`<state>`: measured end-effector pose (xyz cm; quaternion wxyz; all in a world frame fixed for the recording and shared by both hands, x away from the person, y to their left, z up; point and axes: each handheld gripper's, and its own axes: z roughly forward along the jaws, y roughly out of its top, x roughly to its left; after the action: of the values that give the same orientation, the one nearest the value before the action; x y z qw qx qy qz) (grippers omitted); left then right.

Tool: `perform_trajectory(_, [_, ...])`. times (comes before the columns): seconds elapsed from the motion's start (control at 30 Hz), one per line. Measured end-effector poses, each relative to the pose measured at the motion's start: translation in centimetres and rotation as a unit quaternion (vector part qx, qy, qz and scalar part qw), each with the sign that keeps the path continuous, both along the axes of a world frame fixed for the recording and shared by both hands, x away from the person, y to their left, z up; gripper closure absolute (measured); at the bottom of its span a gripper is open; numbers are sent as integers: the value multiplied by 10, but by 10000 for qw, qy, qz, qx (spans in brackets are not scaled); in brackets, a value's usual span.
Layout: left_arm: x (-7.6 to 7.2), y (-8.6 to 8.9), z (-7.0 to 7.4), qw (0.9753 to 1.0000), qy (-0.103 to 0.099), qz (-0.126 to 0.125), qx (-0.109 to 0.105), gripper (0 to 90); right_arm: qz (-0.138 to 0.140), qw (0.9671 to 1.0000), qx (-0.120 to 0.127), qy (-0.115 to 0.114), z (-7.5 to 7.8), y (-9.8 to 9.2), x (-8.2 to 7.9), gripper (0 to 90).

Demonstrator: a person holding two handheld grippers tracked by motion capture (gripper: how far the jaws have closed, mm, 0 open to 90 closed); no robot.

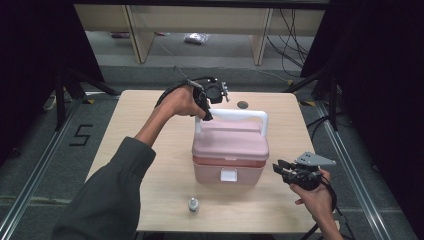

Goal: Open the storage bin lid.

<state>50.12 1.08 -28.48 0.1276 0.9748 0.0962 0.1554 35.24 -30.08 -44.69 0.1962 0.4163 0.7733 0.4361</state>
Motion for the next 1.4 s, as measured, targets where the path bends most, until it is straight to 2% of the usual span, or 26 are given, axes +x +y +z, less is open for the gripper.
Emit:
perform_trajectory(0.03, [0,0,0,10000,6,21,-9,687,13,9998,61,-173,5,-1,-2,809])
perform_trajectory(0.13, [1,1,2,10000,-2,32,-48,686,64,9996,71,-251,9,-2,-4,856])
perform_trajectory(0.17, [2,1,3,10000,-4,41,-52,685,123,9992,170,-329,13,-1,-6,899])
perform_trajectory(0.2, [2,2,3,10000,4,53,-68,685,123,9992,170,-329,13,-1,-6,899])
perform_trajectory(0.27, [3,2,3,10000,18,62,-67,686,252,9979,168,-578,19,0,-8,900])
perform_trajectory(0.33, [4,1,4,10000,10,54,-45,686,242,9981,233,-518,21,2,-10,900])
perform_trajectory(0.37, [4,1,4,10000,14,55,-44,686,289,9971,307,-641,25,6,-12,900])
perform_trajectory(0.43, [4,1,4,10000,28,52,-45,685,316,9966,418,-629,27,9,-13,900])
perform_trajectory(0.47, [4,1,4,10000,22,53,-38,686,430,9958,368,-727,29,10,-12,900])
perform_trajectory(0.6, [4,1,5,10000,29,59,-41,685,612,9939,556,-729,31,20,-11,900])
perform_trajectory(0.63, [4,1,5,10000,23,63,-43,685,635,9944,469,-706,32,21,-9,900])
perform_trajectory(0.8, [4,2,4,9999,34,72,-66,684,740,9928,664,-663,30,25,4,900])
perform_trajectory(0.83, [4,2,5,10000,29,68,-63,685,769,9930,633,-632,30,24,7,900])
perform_trajectory(0.87, [4,1,4,10000,17,69,-65,684,767,9923,696,-680,29,25,10,900])
perform_trajectory(0.9, [4,1,4,10000,12,72,-66,684,796,9928,569,-692,29,23,12,900])
perform_trajectory(0.93, [4,1,4,9999,13,81,-62,683,767,9930,689,-577,28,24,13,900])
perform_trajectory(0.97, [4,1,4,10000,19,77,-61,682,734,9925,725,-663,26,24,17,900])
perform_trajectory(1.0, [4,1,4,10000,17,76,-58,682,832,9911,869,-567,24,24,21,900])
perform_trajectory(1.07, [4,1,4,9999,18,88,-66,681,835,9905,920,-583,24,26,23,900])
perform_trajectory(1.1, [4,1,4,9999,19,92,-74,681,835,9905,920,-583,24,26,23,900])
perform_trajectory(1.13, [4,1,4,9999,25,100,-83,680,878,9900,862,-691,24,25,25,900])
perform_trajectory(1.17, [4,2,3,9999,22,104,-82,679,860,9906,933,-516,26,26,23,900])
perform_trajectory(1.2, [4,2,3,9999,6,114,-83,677,921,9893,890,-694,26,26,26,900])
perform_trajectory(1.3, [6,4,3,9996,-19,218,-201,667,904,9897,835,-731,29,27,25,900])
perform_trajectory(1.37, [7,7,2,9989,-17,368,-284,611,894,9900,903,-610,30,28,24,900])
perform_trajectory(1.4, [8,9,3,9985,10,406,-363,595,928,9896,830,-725,30,28,26,900])
